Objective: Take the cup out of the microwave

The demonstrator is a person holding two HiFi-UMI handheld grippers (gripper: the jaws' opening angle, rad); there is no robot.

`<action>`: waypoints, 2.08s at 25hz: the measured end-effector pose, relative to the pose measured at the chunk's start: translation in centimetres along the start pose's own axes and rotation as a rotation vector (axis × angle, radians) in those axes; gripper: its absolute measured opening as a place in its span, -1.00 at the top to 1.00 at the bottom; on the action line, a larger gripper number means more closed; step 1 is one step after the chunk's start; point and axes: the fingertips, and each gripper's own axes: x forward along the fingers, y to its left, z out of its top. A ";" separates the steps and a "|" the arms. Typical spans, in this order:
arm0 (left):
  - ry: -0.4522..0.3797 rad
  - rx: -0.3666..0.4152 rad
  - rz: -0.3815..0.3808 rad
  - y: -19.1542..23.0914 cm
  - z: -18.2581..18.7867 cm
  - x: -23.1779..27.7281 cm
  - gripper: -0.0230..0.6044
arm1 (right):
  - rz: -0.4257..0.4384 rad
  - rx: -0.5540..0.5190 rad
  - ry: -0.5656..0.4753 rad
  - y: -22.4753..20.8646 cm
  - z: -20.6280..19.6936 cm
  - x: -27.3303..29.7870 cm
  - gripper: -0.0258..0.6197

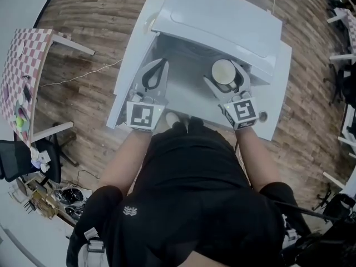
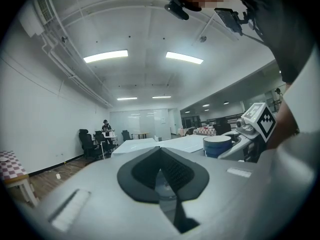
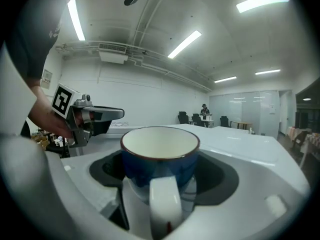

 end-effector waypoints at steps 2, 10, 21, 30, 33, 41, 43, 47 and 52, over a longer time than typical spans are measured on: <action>-0.002 0.008 -0.003 0.3 0.7 0.2 0.93 | -0.002 0.000 -0.012 -0.5 1.2 -0.2 -0.29; -0.012 0.026 0.013 1.7 3.2 0.7 0.93 | 0.009 0.040 -0.055 -2.4 5.4 -1.1 -0.29; 0.019 0.044 0.067 4.6 5.9 0.0 0.93 | 0.027 0.020 -0.054 -3.8 7.9 -2.2 -0.29; 0.023 0.044 0.061 4.6 4.7 0.7 0.93 | 0.009 0.036 -0.067 -4.4 7.8 -2.1 -0.29; 0.020 0.057 0.053 4.6 4.6 0.8 0.92 | 0.003 0.037 -0.067 -4.5 7.8 -1.7 -0.29; 0.020 0.055 0.060 5.3 4.2 0.1 0.92 | -0.015 0.029 -0.078 -4.5 8.4 -1.5 -0.29; 0.018 0.057 0.060 5.2 4.3 0.1 0.93 | -0.018 0.028 -0.081 -4.7 8.5 -1.5 -0.29; 0.013 0.070 0.050 4.7 4.6 0.0 0.92 | -0.013 0.032 -0.079 -4.5 8.1 -1.8 -0.30; 0.004 0.087 0.050 4.6 4.8 -0.6 0.93 | -0.011 0.033 -0.081 -3.9 8.0 -1.8 -0.29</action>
